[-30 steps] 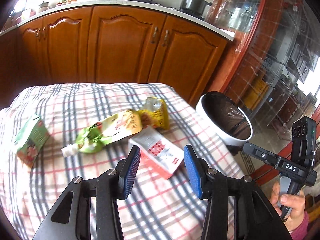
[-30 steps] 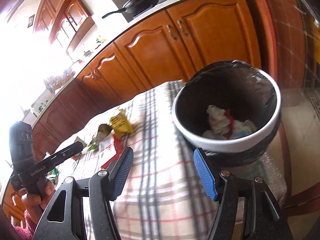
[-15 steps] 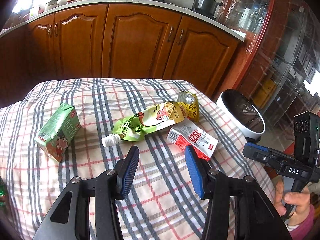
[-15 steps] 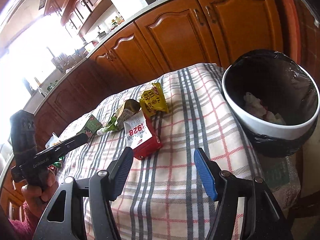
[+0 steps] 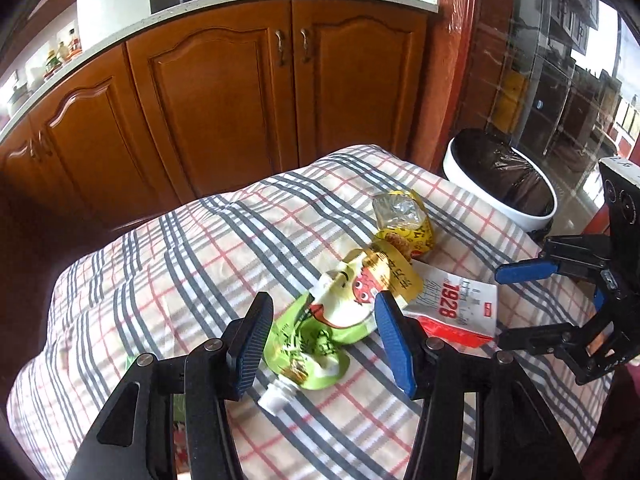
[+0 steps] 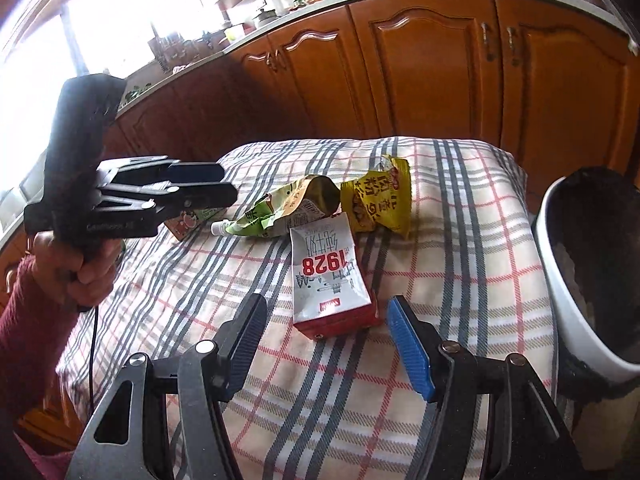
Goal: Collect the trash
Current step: 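Move both tools back over the snack pouch and red-and-white milk box, then grasp the green-and-yellow snack pouch with the left tool while the right tool grasps the milk box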
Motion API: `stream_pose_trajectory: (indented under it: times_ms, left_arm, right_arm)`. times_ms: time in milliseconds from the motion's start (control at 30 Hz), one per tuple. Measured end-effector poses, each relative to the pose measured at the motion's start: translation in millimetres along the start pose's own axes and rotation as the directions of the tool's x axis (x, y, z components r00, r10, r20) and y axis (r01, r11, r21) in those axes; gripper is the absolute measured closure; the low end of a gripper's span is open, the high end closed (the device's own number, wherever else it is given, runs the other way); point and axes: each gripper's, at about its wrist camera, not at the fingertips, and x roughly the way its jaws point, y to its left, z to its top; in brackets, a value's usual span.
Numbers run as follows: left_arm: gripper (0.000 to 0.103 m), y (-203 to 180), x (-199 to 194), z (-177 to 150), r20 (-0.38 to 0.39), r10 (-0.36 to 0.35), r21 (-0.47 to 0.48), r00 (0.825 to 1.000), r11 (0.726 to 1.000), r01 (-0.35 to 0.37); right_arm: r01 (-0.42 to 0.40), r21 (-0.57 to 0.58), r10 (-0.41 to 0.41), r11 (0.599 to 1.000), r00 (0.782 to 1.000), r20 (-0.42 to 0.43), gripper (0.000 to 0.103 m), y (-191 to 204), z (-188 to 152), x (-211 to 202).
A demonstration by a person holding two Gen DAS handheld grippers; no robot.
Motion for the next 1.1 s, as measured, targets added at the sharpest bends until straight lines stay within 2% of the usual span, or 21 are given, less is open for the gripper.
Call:
stream_pose_trajectory:
  times_ms: [133,200,267,300,333,400,433,533,833,1100]
  left_arm:
    - [0.052,-0.9,24.9,9.3,-0.06,-0.055,0.063,0.997,0.996,0.059]
    - [0.056,-2.1,38.3,11.8,-0.092,-0.057,0.089,0.994,0.994,0.065]
    - [0.074,-4.5,50.4,12.1,-0.132,-0.052,0.11,0.99,0.992,0.067]
    - [0.078,-5.7,53.9,11.4,-0.146,-0.049,0.115,0.988,0.991,0.066]
    - [0.081,-6.8,56.3,9.8,-0.15,-0.042,0.122,0.988,0.991,0.06]
    - [0.085,-10.4,56.3,7.8,-0.149,-0.036,0.131,0.988,0.99,0.055]
    - [0.091,-11.4,56.4,5.6,-0.153,-0.038,0.131,0.987,0.99,0.058]
    - [0.095,-17.0,53.1,-4.3,-0.162,-0.041,0.129,0.986,0.99,0.063]
    - [0.1,-38.3,18.4,-29.7,-0.099,-0.057,0.044,0.993,0.997,0.062]
    - [0.101,-56.6,-9.7,-50.2,0.0,-0.133,-0.116,0.991,0.985,0.132]
  right_arm:
    - [0.011,-0.058,-0.013,0.998,0.999,-0.035,0.038,2.9,6.7,16.2]
    - [0.008,-0.067,-0.012,0.998,0.998,-0.054,0.038,0.7,8.8,24.0]
    - [0.002,-0.089,-0.009,0.996,0.997,-0.078,0.039,-1.3,9.6,30.6]
    - [0.001,-0.092,-0.009,0.996,0.996,-0.087,0.039,-1.8,9.5,33.6]
    - [-0.001,-0.091,-0.008,0.996,0.995,-0.098,0.04,-2.9,9.7,37.2]
    - [0.007,-0.087,-0.017,0.996,0.993,-0.113,0.048,-5.3,8.3,42.4]
    - [0.004,-0.082,-0.014,0.997,0.993,-0.118,0.048,-6.1,7.1,43.6]
    - [0.01,-0.077,-0.019,0.997,0.993,-0.114,0.049,-5.7,3.6,41.0]
    - [0.027,0.024,-0.025,0.999,0.997,-0.071,0.05,-20.5,-12.6,10.7]
    - [0.014,0.168,-0.02,0.986,0.999,0.031,0.05,-40.5,-32.1,-35.8]
